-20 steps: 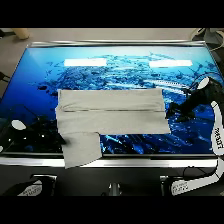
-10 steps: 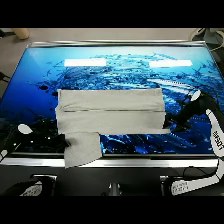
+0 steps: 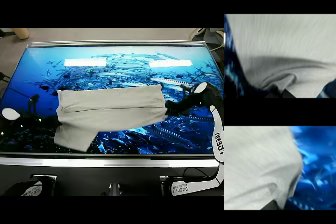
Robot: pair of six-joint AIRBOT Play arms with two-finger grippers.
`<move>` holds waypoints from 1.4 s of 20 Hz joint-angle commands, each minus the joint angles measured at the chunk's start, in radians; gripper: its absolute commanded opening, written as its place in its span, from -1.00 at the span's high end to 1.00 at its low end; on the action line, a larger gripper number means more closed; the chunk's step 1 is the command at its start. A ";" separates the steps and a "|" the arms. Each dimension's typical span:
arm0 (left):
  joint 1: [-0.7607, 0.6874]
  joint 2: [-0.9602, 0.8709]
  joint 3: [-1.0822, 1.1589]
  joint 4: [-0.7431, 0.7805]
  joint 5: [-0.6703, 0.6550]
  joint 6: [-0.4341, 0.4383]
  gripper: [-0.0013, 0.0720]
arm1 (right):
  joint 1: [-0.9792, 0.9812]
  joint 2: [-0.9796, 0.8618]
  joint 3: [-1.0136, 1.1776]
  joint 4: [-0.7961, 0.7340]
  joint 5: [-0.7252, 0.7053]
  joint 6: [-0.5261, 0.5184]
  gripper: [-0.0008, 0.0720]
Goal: Fold the shirts.
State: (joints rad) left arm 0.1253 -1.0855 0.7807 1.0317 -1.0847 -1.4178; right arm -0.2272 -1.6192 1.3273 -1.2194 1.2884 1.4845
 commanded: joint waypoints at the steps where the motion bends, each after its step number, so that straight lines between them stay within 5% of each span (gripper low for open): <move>1: 0.000 -0.078 0.232 0.006 0.074 -0.021 0.89 | 0.058 -0.016 0.176 -0.001 -0.133 0.008 0.90; 4: 0.000 -0.283 0.439 0.002 0.110 -0.034 0.89 | 0.106 -0.132 0.326 -0.004 -0.262 0.072 0.90; 11: -0.011 -0.674 0.719 -0.080 0.113 -0.072 0.83 | 0.106 -0.357 0.452 0.062 -0.276 0.139 0.86; 12: -0.011 -0.697 0.719 -0.082 0.100 -0.105 0.33 | 0.106 -0.371 0.452 0.072 -0.264 0.138 0.56; 13: -0.010 -0.707 0.719 -0.086 0.076 -0.112 -0.68 | 0.106 -0.375 0.452 0.079 -0.254 0.137 -0.25; 14: -0.005 -0.703 0.721 -0.086 0.059 -0.098 -0.86 | 0.101 -0.370 0.458 0.075 -0.241 0.117 -0.96; 16: 0.014 -0.665 0.729 -0.086 0.018 -0.046 -0.85 | 0.074 -0.346 0.469 0.029 -0.208 0.082 -0.97; 19: 0.005 -0.577 0.730 -0.087 -0.011 -0.018 -0.85 | 0.017 -0.359 0.468 0.014 -0.137 0.123 -0.97; 23: -0.084 -0.515 0.730 -0.087 -0.011 -0.018 -0.85 | 0.038 -0.431 0.468 0.182 -0.087 0.119 -0.93; 24: -0.112 -0.513 0.730 -0.087 -0.011 -0.018 -0.84 | 0.052 -0.441 0.468 0.228 -0.089 0.118 -0.77; 25: -0.143 -0.513 0.730 -0.087 -0.011 -0.018 -0.84 | 0.064 -0.442 0.468 0.254 -0.098 0.115 -0.15; 26: -0.173 -0.515 0.730 -0.087 -0.003 -0.018 -0.78 | 0.070 -0.438 0.469 0.277 -0.112 0.116 0.93; 28: -0.238 -0.520 0.729 -0.087 0.043 -0.023 0.03 | 0.065 -0.407 0.469 0.370 -0.099 0.053 0.90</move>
State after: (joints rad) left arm -0.0345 -1.6096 1.5093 0.9447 -1.0809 -1.4391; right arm -0.1680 -2.0411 1.7943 -0.9836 1.1820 1.5917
